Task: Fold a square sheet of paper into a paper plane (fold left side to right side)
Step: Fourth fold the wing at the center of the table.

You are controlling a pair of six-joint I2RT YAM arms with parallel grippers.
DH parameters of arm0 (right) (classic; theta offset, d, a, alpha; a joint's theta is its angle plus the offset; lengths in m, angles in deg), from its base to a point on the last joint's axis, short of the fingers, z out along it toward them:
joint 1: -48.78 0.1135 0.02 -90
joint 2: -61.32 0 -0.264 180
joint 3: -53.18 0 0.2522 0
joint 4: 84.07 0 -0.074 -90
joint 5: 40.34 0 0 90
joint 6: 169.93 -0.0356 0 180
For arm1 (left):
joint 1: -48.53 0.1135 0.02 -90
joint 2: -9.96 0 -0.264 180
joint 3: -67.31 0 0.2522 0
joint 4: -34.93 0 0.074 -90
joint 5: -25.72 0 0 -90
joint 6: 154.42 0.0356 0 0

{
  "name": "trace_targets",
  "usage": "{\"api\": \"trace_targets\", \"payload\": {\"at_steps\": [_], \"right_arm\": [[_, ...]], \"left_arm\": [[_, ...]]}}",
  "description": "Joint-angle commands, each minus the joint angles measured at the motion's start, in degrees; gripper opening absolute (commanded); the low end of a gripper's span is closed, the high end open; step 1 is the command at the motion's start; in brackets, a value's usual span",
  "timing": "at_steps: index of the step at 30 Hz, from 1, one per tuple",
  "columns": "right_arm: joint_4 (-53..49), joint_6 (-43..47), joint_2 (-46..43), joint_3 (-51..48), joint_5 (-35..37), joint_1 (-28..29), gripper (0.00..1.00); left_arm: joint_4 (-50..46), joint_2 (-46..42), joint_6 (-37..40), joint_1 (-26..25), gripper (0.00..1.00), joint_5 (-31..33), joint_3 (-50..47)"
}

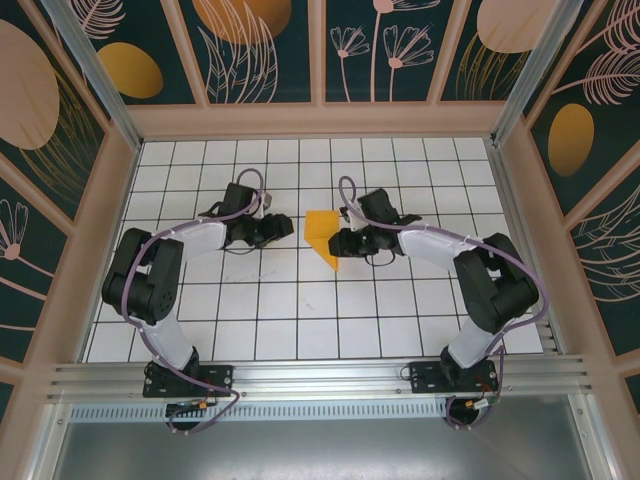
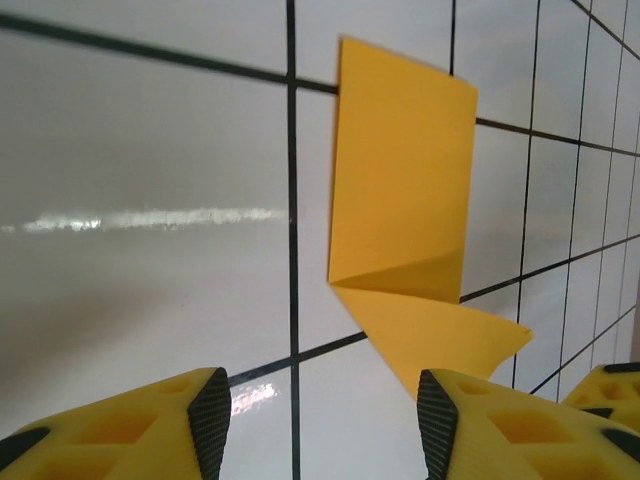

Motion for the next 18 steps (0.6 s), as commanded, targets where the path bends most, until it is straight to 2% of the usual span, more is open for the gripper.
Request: {"api": "trace_targets", "payload": {"at_steps": [1,9,10,14,18], "right_arm": [[0.6,1.3,3.2,4.0,-1.7,-0.2,0.29],[-2.2,2.4,10.2,8.3,3.4,-0.2,0.29],[-2.5,2.6,10.8,8.4,4.0,-1.9,0.29],[-3.8,3.0,12.3,9.0,7.2,-2.4,0.28],[-3.4,2.9,13.2,8.6,6.6,-2.7,0.28]], "left_arm": [[6.0,0.4,-3.3,-0.8,0.55,-3.3,-1.9],[8.2,2.9,-4.7,-2.3,0.57,-5.0,-1.5],[8.1,3.3,-4.7,-2.6,0.57,-5.1,-1.0],[7.5,4.5,-4.7,-3.5,0.58,-5.3,0.8],[7.0,5.7,-4.7,-4.3,0.59,-5.0,2.5]]}}
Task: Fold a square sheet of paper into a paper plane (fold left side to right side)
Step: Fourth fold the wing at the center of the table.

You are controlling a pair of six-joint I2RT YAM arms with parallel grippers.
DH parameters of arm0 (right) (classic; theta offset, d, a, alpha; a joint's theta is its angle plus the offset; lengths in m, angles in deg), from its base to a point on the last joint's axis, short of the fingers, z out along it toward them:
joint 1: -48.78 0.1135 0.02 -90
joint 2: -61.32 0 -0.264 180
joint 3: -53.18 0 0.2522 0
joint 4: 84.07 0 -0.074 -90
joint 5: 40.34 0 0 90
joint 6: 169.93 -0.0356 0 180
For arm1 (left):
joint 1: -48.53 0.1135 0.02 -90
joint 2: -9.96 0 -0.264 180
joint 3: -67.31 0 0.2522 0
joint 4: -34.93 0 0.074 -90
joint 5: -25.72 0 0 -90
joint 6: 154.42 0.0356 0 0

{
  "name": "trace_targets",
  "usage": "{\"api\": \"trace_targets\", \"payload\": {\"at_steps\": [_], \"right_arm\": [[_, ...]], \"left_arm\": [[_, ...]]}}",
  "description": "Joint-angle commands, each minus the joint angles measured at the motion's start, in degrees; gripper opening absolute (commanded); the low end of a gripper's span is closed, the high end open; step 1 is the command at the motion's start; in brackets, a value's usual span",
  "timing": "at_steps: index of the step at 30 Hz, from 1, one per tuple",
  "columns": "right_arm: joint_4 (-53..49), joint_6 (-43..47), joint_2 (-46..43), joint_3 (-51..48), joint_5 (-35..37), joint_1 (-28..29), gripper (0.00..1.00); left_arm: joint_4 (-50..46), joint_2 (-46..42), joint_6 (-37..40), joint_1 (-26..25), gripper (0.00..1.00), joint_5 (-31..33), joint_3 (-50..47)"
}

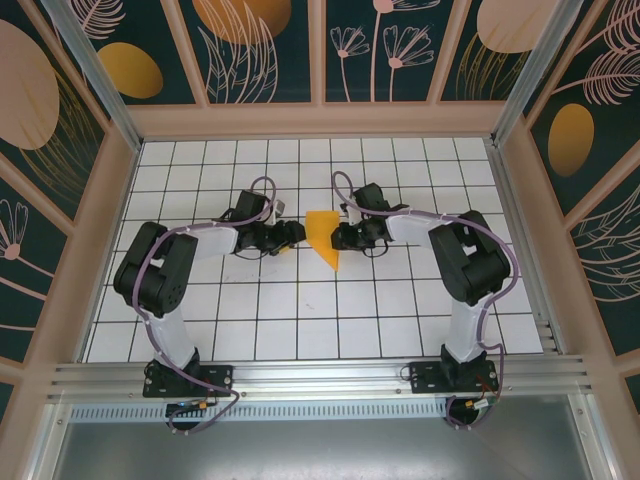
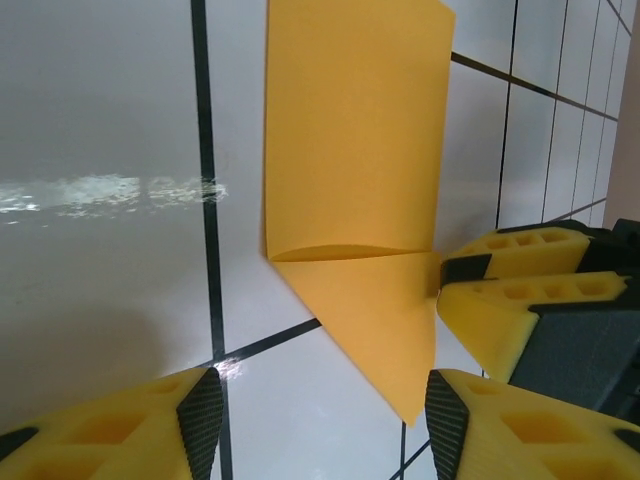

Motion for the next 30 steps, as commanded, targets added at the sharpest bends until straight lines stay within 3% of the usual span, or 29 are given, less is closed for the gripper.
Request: {"api": "trace_targets", "payload": {"at_steps": [1,9,21,30], "right_arm": [[-1.6,1.1,0.9,1.6,0.9,0.0,0.28],[-2.0,1.5,1.8,1.9,1.3,-0.1,0.29],[0.7,1.1,-0.7,0.8,-5.2,-1.3,0.31],[-0.2,1.4,-0.8,1.2,-4.5,-1.6,0.12]], "left_arm": [[0.6,1.5,-0.6,-0.7,0.59,-0.9,3.4],[-0.9,3.1,-0.4,-1.5,0.60,0.1,5.4],[-1.5,3.5,-0.1,-1.8,0.60,0.7,5.6],[-1.8,3.5,0.1,-1.9,0.61,0.9,5.5]]}}
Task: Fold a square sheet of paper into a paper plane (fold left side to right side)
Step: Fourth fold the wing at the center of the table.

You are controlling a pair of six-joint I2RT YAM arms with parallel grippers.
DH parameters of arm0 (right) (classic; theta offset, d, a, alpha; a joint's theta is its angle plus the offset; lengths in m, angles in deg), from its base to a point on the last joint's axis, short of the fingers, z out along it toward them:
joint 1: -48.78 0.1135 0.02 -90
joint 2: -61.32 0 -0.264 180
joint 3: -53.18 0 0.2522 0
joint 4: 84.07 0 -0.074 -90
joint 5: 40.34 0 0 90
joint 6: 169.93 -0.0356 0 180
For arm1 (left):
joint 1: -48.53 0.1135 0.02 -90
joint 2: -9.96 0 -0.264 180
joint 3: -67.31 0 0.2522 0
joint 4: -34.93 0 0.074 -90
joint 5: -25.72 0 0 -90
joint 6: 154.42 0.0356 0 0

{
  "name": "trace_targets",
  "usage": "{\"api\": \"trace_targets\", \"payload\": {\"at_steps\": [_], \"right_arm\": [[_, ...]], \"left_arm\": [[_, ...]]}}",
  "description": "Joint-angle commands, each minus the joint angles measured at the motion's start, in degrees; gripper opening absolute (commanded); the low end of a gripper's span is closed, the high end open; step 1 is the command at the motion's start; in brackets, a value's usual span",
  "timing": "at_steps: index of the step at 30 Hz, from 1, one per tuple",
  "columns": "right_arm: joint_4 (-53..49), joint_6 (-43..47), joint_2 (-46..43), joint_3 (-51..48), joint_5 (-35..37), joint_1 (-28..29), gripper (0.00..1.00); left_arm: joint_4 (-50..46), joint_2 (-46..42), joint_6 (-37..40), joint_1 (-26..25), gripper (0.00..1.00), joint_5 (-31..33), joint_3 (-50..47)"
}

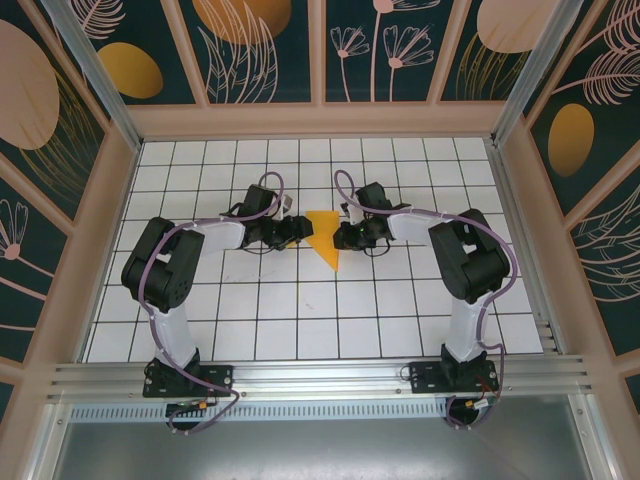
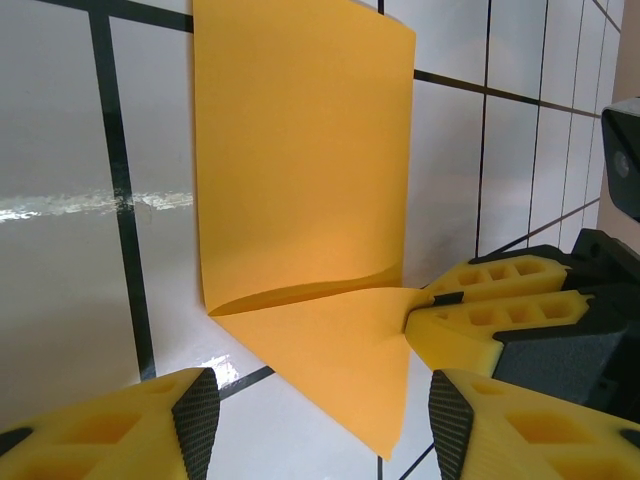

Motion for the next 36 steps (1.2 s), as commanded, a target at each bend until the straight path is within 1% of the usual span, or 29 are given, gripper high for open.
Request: {"api": "trace_targets", "payload": {"at_steps": [1,6,28,32,36], "right_arm": [[-0.6,0.6,-1.5,1.1,-0.4,-0.6,0.10],[-1.5,1.0,-1.7,1.0,0.8,-1.2,0.10],[-1.2,0.6,-1.2,0.5,-0.4,-1.8,0.09],[-1.1,0.5,-1.0,0.5,-0.7,-1.8,0.09],[-1.1,0.7,-1.1,0.5,-0.8,-1.8,0.10]], "left_arm": [[-1.0,1.0,0.3,-0.4,0.61,0.3,1.2],[-1.2,1.5,0.2,-0.9,0.61,-0.3,1.9],[-1.5,5.5,-0.4,-2.5,0.57,-0.3,5.0],[-1.1,5.8,-0.8,-2.7,0.52,-0.7,5.5],[-1.0,5.9,-1.2,-2.9,0.45,-0.8,6.0]]}}
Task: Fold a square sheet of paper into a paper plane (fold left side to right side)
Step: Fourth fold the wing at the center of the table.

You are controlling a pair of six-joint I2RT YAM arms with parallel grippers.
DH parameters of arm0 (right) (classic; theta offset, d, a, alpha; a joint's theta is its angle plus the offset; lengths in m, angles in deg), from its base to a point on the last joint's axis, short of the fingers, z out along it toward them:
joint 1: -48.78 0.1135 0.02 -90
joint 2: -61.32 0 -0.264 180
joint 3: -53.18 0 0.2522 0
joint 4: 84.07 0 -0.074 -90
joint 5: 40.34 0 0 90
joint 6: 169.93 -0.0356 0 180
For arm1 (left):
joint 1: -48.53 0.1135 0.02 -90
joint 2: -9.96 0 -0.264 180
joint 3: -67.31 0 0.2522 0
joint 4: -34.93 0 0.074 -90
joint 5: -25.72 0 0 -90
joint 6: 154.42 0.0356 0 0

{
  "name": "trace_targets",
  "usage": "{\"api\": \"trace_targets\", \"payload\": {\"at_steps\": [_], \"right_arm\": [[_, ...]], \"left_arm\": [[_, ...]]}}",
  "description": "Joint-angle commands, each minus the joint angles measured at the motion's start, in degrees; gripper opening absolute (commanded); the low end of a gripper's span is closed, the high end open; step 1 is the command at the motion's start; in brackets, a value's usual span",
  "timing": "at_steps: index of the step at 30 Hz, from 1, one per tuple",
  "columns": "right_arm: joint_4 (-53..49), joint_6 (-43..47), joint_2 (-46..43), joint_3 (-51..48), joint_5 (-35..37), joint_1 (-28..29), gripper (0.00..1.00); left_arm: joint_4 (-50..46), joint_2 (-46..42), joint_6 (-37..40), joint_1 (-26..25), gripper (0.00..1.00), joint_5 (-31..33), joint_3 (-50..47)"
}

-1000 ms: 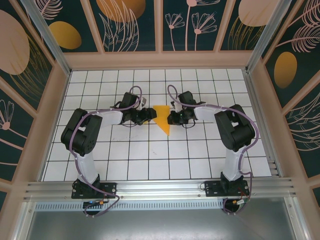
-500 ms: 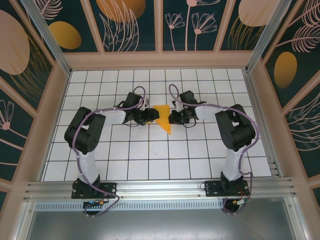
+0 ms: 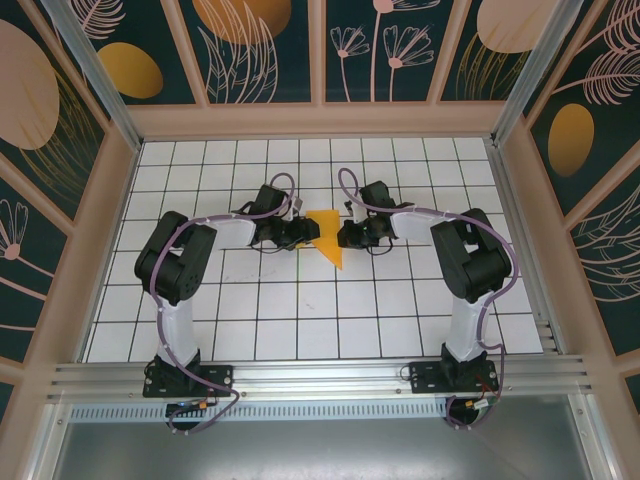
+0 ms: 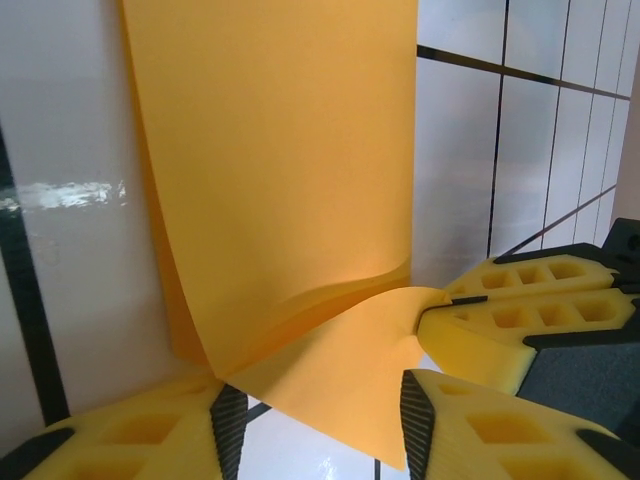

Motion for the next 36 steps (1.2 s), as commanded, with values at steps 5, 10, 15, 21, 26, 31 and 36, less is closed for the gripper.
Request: {"api": "trace_targets", "payload": {"at_steps": [5,10,15,21,26,31,36], "right_arm": [[-1.2,0.9,-1.5,0.7,-0.1,-0.4,0.13],[-0.8,1.9,-5.1,-0.5,4.4,-0.4,0.27],[1.4,3.1,-11.5,-4.9,11.4,0.1,0.44],[3.7,6.3,-17.3,-9.1,24.0,9.1,0.52],[8.7,6.0,-16.0,-11.5,32.9,16.3,0.53],[9.1,7.1,-12.6,-9.9,37.3,19.8,0.54],[8.7,7.7,-9.2,-8.9,38.3,20.5,0.54]], "left_arm": [[-0.2,0.9,-0.7,-0.5,0.29,-0.7,1.6],[-0.3,0.1,-1.1,-0.6,0.11,-0.1,1.4],[-0.2,-1.2,-1.9,-0.6,0.07,-0.2,1.3],[-0.2,-2.1,-2.4,-0.7,0.08,-0.5,1.2],[-0.2,-2.2,-2.7,-0.8,0.09,-1.0,1.2],[-0.4,-2.5,-2.8,-0.9,0.09,-1.2,1.3],[-0.5,-2.5,-2.9,-0.9,0.09,-1.3,1.4]]}}
